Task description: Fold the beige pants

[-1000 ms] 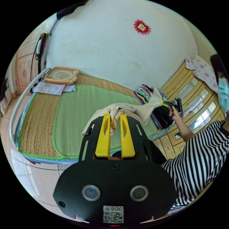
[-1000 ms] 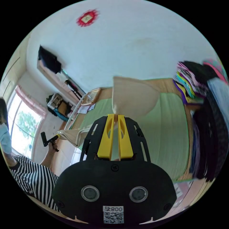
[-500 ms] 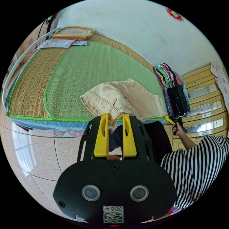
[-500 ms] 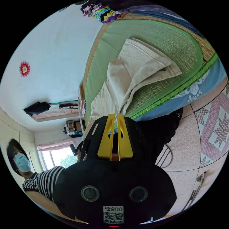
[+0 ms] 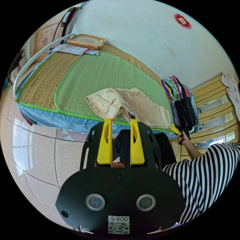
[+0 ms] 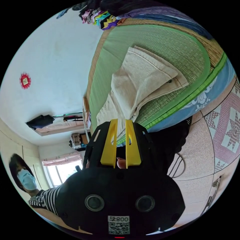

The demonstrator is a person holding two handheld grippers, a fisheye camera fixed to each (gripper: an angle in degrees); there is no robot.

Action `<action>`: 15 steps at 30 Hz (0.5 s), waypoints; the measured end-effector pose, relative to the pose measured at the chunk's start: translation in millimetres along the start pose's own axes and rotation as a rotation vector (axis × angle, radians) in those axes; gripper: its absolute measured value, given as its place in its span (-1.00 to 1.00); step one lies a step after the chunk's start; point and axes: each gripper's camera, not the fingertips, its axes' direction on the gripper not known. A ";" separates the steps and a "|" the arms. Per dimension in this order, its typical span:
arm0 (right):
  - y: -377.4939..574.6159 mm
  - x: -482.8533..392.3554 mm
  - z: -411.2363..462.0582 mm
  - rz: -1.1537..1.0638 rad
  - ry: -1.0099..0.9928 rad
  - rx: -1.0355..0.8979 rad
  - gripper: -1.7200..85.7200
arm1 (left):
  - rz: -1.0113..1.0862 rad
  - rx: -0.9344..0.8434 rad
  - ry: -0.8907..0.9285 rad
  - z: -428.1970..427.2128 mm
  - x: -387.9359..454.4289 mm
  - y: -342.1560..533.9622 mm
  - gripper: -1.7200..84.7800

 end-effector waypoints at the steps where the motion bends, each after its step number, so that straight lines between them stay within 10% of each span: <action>1: -2.4 10.5 -4.2 0.016 0.001 0.001 -0.83 | -0.013 0.004 0.008 -0.7 -3.4 1.8 -0.72; 15: -7.4 80.1 -45.7 0.081 0.031 -0.020 -0.82 | -0.252 -0.111 0.342 52.2 -87.9 15.1 -0.72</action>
